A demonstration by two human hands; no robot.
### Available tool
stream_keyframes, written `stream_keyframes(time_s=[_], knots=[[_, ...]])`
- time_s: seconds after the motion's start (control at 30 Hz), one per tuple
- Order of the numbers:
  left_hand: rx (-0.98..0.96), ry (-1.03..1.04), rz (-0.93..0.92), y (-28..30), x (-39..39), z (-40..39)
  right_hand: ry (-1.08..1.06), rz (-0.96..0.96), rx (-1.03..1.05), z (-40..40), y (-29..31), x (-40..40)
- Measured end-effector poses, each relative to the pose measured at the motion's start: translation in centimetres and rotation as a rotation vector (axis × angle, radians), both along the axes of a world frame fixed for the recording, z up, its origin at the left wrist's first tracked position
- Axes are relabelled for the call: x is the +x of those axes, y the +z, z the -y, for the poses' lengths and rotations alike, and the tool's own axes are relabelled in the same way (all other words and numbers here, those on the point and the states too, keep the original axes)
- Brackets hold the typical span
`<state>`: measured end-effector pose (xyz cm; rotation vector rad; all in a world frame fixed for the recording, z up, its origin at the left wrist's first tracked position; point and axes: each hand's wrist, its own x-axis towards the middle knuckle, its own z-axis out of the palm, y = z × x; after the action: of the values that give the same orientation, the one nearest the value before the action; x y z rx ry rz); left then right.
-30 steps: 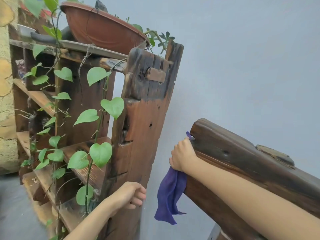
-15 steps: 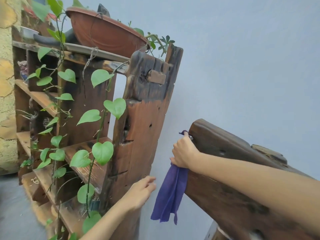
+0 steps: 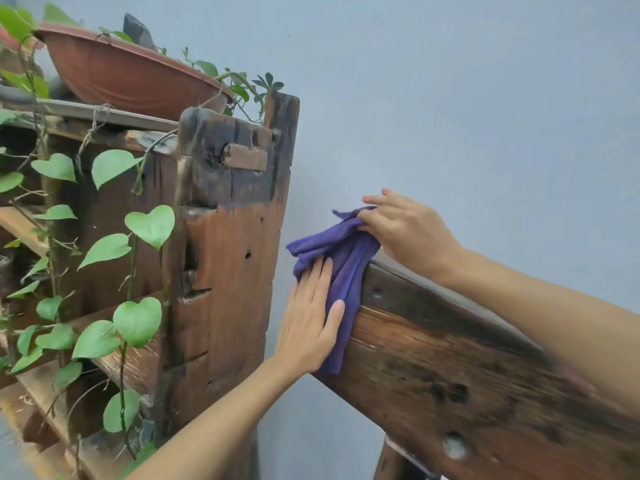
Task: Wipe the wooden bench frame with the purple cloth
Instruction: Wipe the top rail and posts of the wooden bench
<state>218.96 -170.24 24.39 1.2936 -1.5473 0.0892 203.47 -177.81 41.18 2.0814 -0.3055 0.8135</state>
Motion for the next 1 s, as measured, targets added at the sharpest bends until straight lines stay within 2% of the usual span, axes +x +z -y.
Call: stream_keyframes(time_s=[0.07, 0.17, 0.23, 0.37, 0.47, 0.53, 0.63, 0.7, 0.77, 0.83, 0.9, 1.0], knots=[[0.018, 0.102, 0.156, 3.2, -1.1, 1.8, -0.178, 0.214, 0.184, 0.1, 2.1, -3.7], [0.069, 0.276, 0.451, 7.9, -2.9, 4.8, -0.387, 0.425, 0.596, 0.5, 2.4, -8.9], [0.143, 0.318, 0.605, 10.1, -4.3, 6.2, -0.412, 0.53, 0.786, -0.2, 0.6, -12.0], [0.291, 0.221, 0.712, 11.5, -9.7, 7.5, -0.274, 0.697, 0.913, -3.8, -5.1, -16.2], [0.233, 0.146, 0.713, 9.6, -14.8, 6.5, -0.183, 0.793, 0.919, -5.6, -9.0, -17.8], [0.111, 0.017, 0.748, 7.5, -17.6, 4.6, -0.165, 0.832, 0.893, -6.3, -10.8, -19.3], [0.045, -0.174, 0.846, 6.6, -18.2, 3.0, -0.273, 0.815, 0.762, -7.0, -12.7, -24.0], [0.121, -0.166, 0.831, 8.0, -17.5, 4.0, -0.427, 0.764, 0.644, -7.3, -13.8, -28.9], [0.313, -0.085, 0.775, 9.9, -17.8, 5.8, -0.635, 0.777, 0.592, -7.6, -14.3, -34.6], [0.472, -0.009, 0.801, 11.0, -20.6, 7.4, -0.879, 0.804, 0.573, -7.5, -14.2, -40.7], [0.541, -0.037, 0.877, 10.6, -25.8, 8.0, -1.046, 0.812, 0.579, -7.0, -13.7, -46.0], [0.586, -0.116, 0.974, 8.7, -34.4, 6.9, -1.036, 0.867, 0.521, -6.8, -13.9, -48.8]])
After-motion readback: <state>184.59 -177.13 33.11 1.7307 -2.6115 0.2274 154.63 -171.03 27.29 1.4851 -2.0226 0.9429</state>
